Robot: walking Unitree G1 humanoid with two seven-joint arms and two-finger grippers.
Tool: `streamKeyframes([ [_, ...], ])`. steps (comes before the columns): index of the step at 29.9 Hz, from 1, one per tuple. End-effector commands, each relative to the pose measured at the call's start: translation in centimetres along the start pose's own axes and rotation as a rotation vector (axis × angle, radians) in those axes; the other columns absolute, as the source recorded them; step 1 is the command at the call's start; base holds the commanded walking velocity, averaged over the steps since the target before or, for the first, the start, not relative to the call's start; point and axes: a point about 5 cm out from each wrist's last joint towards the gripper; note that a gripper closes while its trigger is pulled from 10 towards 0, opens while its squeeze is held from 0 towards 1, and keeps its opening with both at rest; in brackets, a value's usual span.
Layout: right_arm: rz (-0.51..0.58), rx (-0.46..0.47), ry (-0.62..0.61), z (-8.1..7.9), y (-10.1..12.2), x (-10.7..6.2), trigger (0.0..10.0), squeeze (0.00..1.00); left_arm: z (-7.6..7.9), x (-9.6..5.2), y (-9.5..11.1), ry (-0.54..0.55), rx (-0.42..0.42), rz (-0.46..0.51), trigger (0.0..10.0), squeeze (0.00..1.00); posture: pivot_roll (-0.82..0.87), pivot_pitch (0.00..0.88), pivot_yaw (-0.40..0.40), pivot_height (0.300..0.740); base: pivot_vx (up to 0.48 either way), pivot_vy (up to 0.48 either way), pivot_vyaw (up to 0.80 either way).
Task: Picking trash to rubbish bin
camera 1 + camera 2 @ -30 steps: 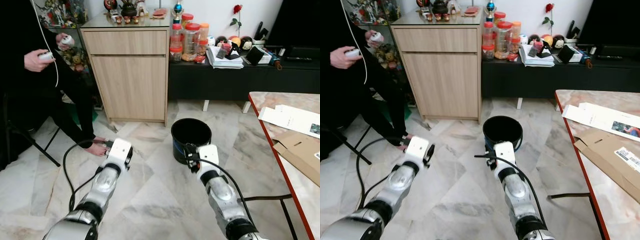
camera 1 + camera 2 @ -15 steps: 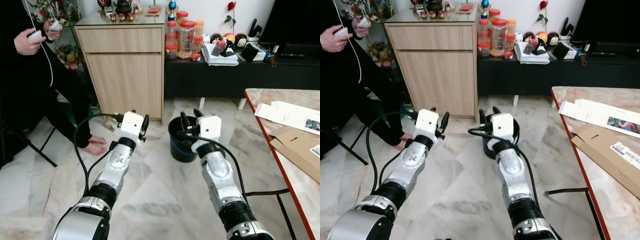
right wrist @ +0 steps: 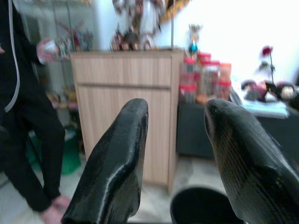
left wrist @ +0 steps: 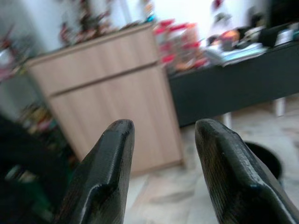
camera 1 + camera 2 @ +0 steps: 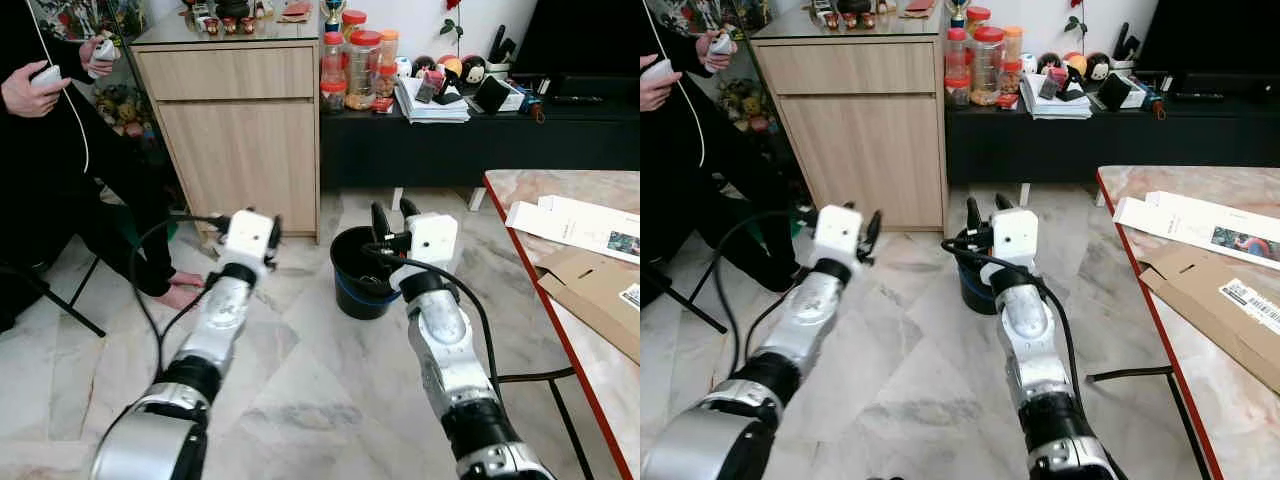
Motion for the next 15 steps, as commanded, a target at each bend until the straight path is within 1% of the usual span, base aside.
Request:
streamKeyframes([
  [1,-0.001,0.000,-0.035,1.0,0.1,-0.3,10.0,0.00,-0.9,0.3,0.1,0.018,-0.008,-0.003,10.0,0.00,0.14,0.000,0.033,0.740,0.000,0.000,0.00],
  [3,-0.002,-0.004,-0.045,1.3,0.1,-0.4,10.0,0.00,-1.1,0.3,0.1,0.019,-0.008,-0.002,10.0,0.00,0.14,0.000,0.033,0.740,0.000,0.000,0.00],
  [4,-0.003,-0.021,-0.099,2.7,0.2,-0.8,10.0,0.00,-1.7,0.1,-0.4,0.023,0.007,-0.021,10.0,0.00,0.13,0.000,0.035,0.740,0.000,0.000,0.00],
  [5,-0.004,-0.028,-0.118,3.2,0.2,-1.0,10.0,0.00,-2.0,0.1,-0.7,0.026,0.009,-0.031,10.0,0.00,0.13,0.000,0.035,0.740,0.000,0.000,0.00],
  [7,-0.005,-0.033,-0.131,3.6,0.2,-1.1,10.0,0.00,-2.2,0.0,-0.9,0.030,0.008,-0.040,10.0,0.00,0.13,0.000,0.035,0.740,0.000,0.000,0.00],
  [9,-0.004,-0.050,-0.213,5.7,0.4,-1.9,10.0,0.00,-3.9,-0.4,-2.1,0.087,0.000,-0.105,10.0,0.00,0.12,0.000,0.040,0.740,0.000,0.000,0.00],
  [11,-0.003,-0.058,-0.296,7.9,0.6,-3.0,10.0,0.00,-5.1,-0.7,-2.6,0.113,0.016,-0.125,10.0,0.00,0.12,0.000,0.039,0.740,0.000,0.000,0.00],
  [13,-0.005,-0.061,-0.323,8.6,0.6,-3.5,10.0,0.00,-5.1,-0.6,-2.5,0.106,0.022,-0.116,10.0,0.00,0.13,0.000,0.039,0.740,0.000,0.000,0.00],
  [15,-0.002,-0.063,-0.342,9.0,0.6,-3.6,10.0,0.00,-5.1,-0.6,-2.5,0.104,0.022,-0.115,10.0,0.00,0.13,0.000,0.040,0.740,0.000,0.000,0.00],
])
Point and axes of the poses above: a point about 5 cm out from each wrist's last joint towards the gripper, its own x axis pointing out of the wrist towards the gripper, its own y axis along the axis of the wrist's last joint, z = x × y, and after that the axes turned 12 degrees about x, right-handed
